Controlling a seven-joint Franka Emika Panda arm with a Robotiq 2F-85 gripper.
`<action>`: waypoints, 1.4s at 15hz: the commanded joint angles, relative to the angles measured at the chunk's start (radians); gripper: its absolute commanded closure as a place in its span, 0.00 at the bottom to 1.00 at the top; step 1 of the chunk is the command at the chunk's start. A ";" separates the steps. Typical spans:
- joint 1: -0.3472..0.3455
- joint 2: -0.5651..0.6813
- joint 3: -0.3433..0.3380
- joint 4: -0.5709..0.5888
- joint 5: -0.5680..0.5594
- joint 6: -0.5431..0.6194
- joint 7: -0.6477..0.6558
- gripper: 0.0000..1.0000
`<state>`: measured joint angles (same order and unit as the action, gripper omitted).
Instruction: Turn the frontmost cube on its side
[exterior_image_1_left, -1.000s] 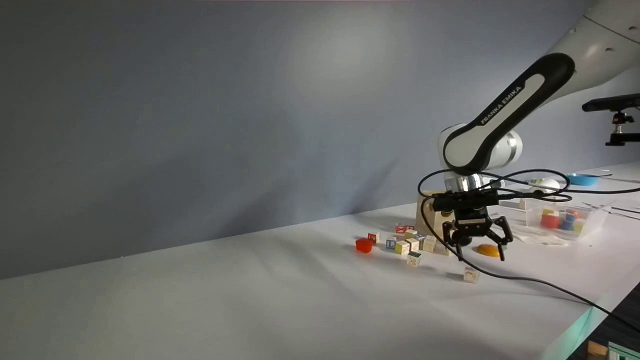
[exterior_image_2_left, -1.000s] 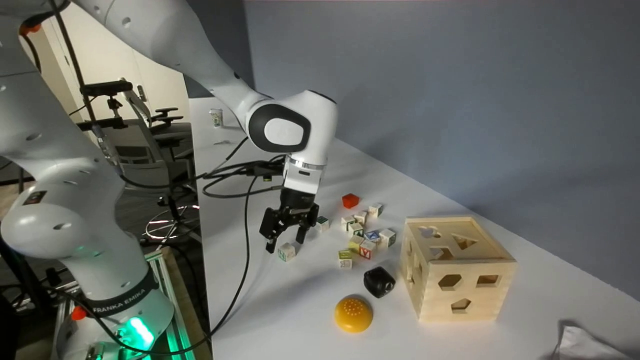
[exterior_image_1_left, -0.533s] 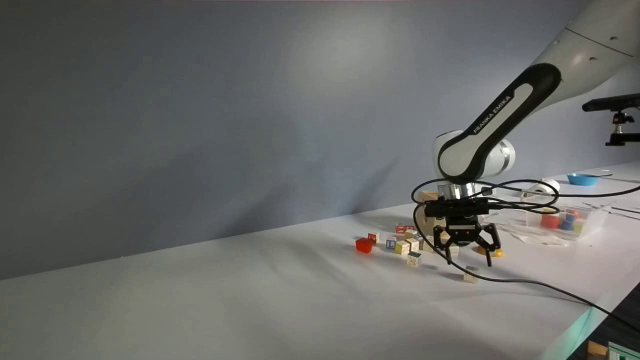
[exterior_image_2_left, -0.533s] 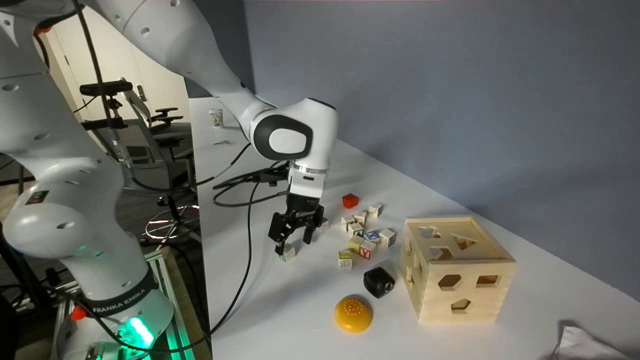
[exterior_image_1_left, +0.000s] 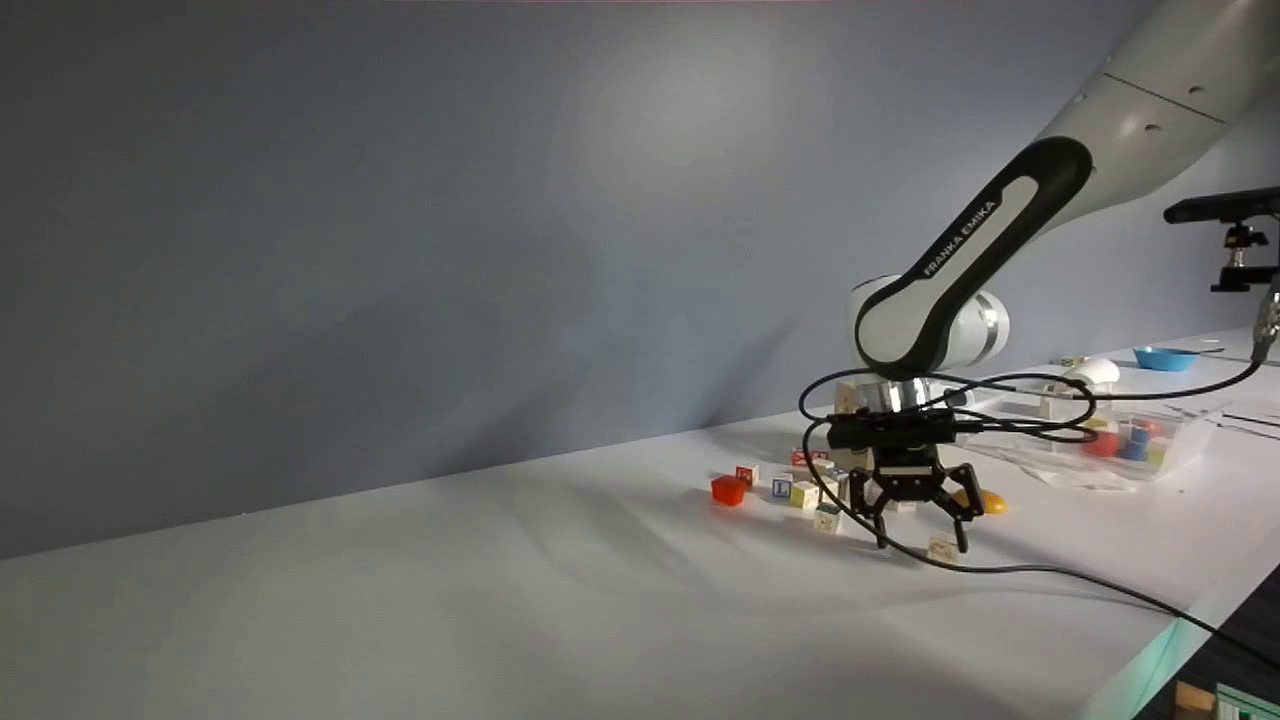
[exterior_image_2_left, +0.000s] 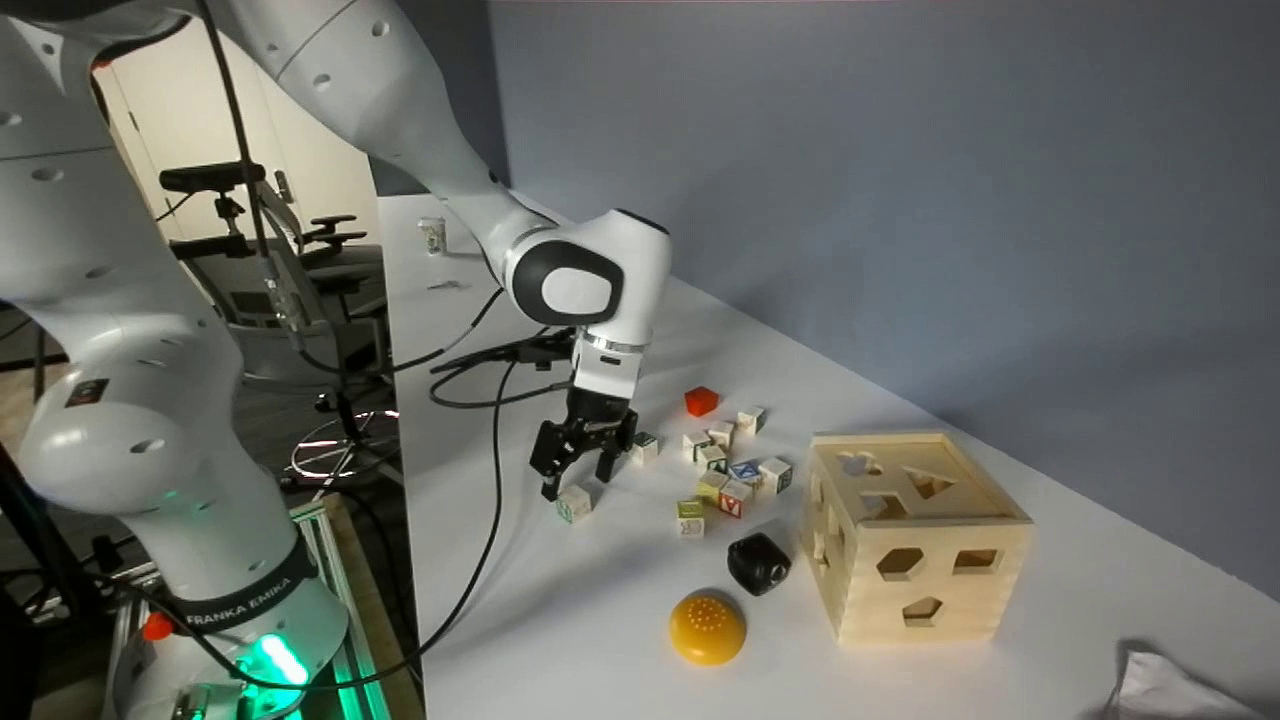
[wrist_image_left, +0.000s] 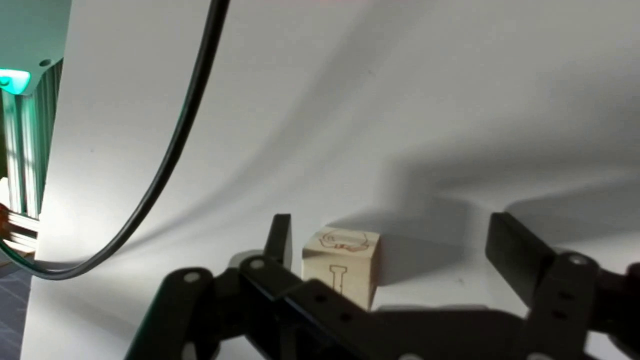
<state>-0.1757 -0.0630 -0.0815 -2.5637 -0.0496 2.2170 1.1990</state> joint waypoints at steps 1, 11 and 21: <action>0.013 0.014 -0.005 0.011 -0.024 0.023 0.063 0.00; 0.020 0.009 -0.001 0.021 -0.117 -0.048 0.182 0.00; 0.013 0.031 -0.014 0.032 -0.239 -0.094 0.208 0.00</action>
<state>-0.1656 -0.0555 -0.0848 -2.5482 -0.2367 2.1196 1.3843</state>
